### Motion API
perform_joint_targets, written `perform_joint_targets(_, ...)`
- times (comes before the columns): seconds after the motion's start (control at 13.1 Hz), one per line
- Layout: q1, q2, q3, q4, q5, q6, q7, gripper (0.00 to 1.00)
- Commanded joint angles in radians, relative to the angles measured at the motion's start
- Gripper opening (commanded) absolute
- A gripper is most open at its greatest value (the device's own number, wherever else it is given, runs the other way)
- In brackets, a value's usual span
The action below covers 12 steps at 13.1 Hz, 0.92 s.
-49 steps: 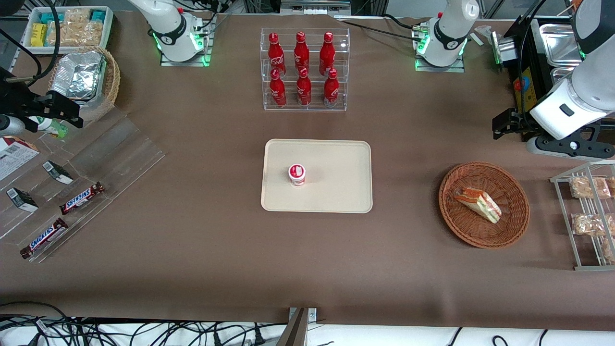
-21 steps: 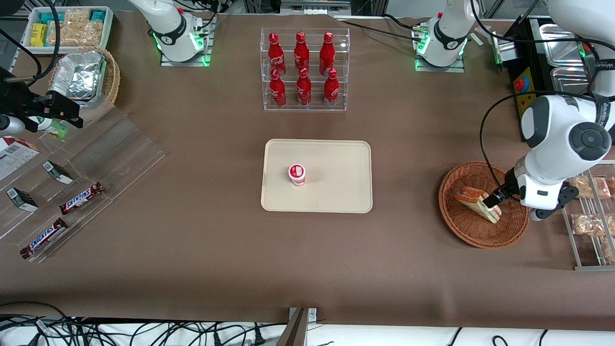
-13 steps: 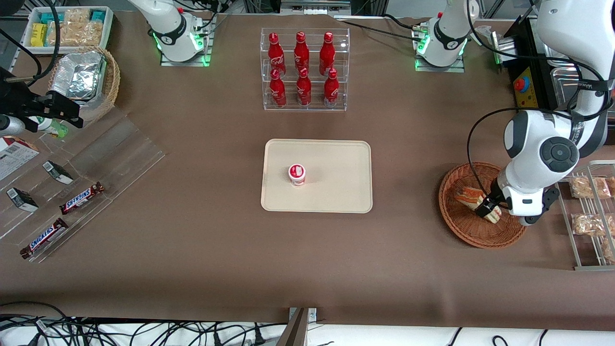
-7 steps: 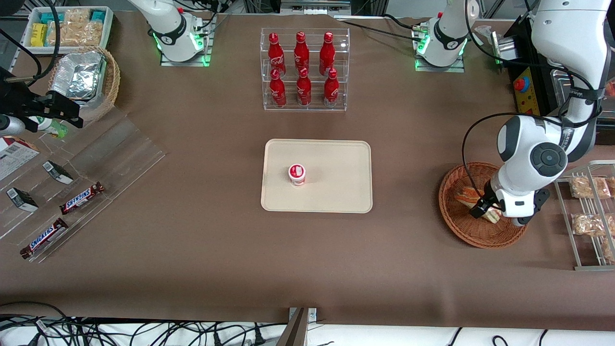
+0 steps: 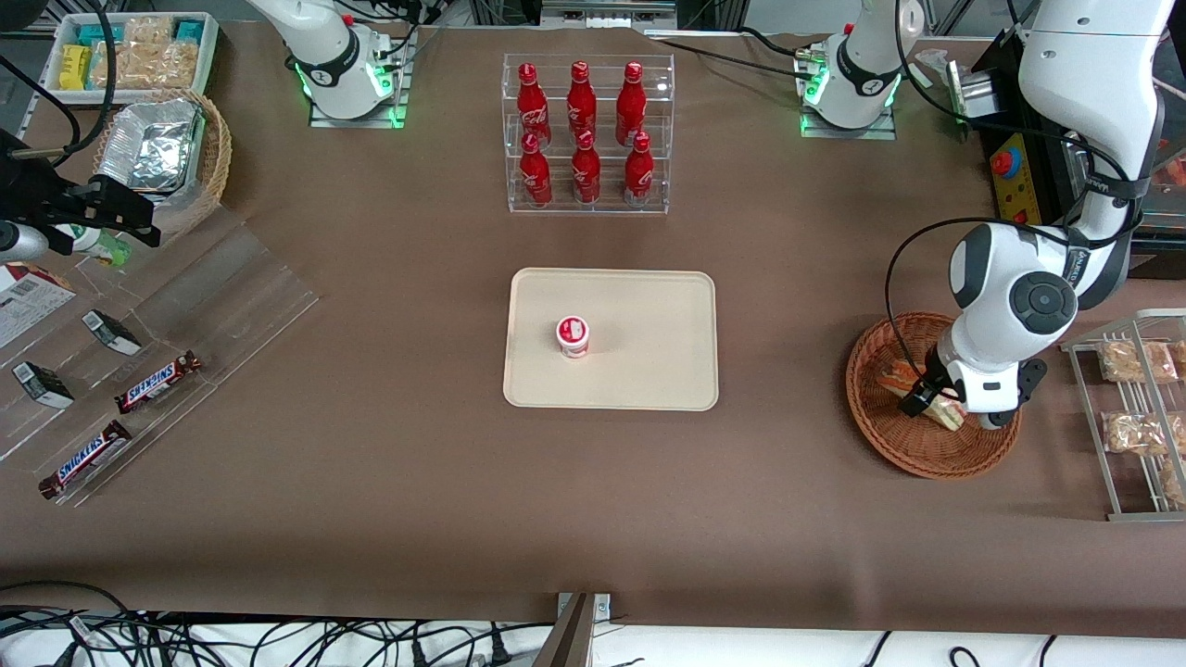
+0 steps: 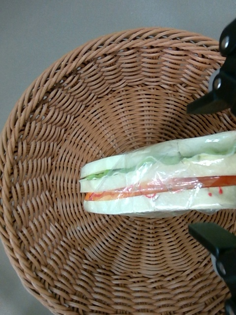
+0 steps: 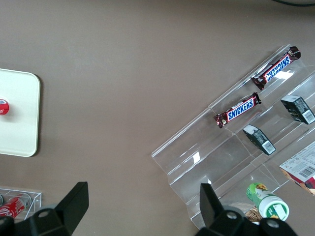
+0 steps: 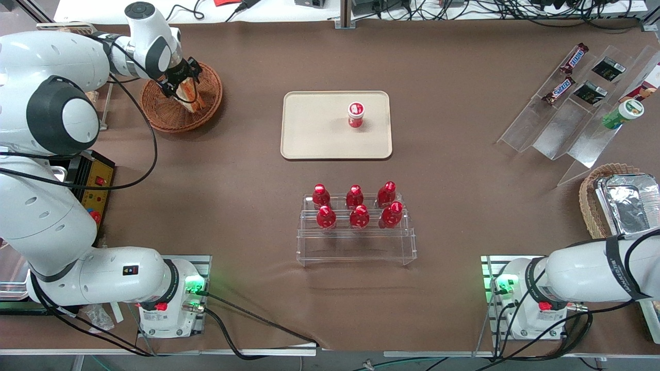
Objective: Place sandwich from basket to tray
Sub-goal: 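Lift the sandwich out of the basket and carry it to the tray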
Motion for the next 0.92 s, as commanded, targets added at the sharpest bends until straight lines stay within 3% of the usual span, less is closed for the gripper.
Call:
perform_joint_targets(0.0,0.005,0.0,0.0,-0.013,0.029,0.016,-0.018,0.37)
perform_joint_targets(0.23,0.007,-0.001,0.0,-0.013,0.029,0.011,-0.007,0.04)
perform_joint_targets(0.31,0.007,-0.004,0.0,-0.011,0.049,0.006,-0.007,0.0)
perform_joint_targets(0.46,0.01,-0.018,-0.003,0.021,0.057,-0.023,-0.012,0.0)
perform_joint_targets(0.84,-0.01,-0.024,-0.053,0.261,0.046,-0.345,0.13,0.0)
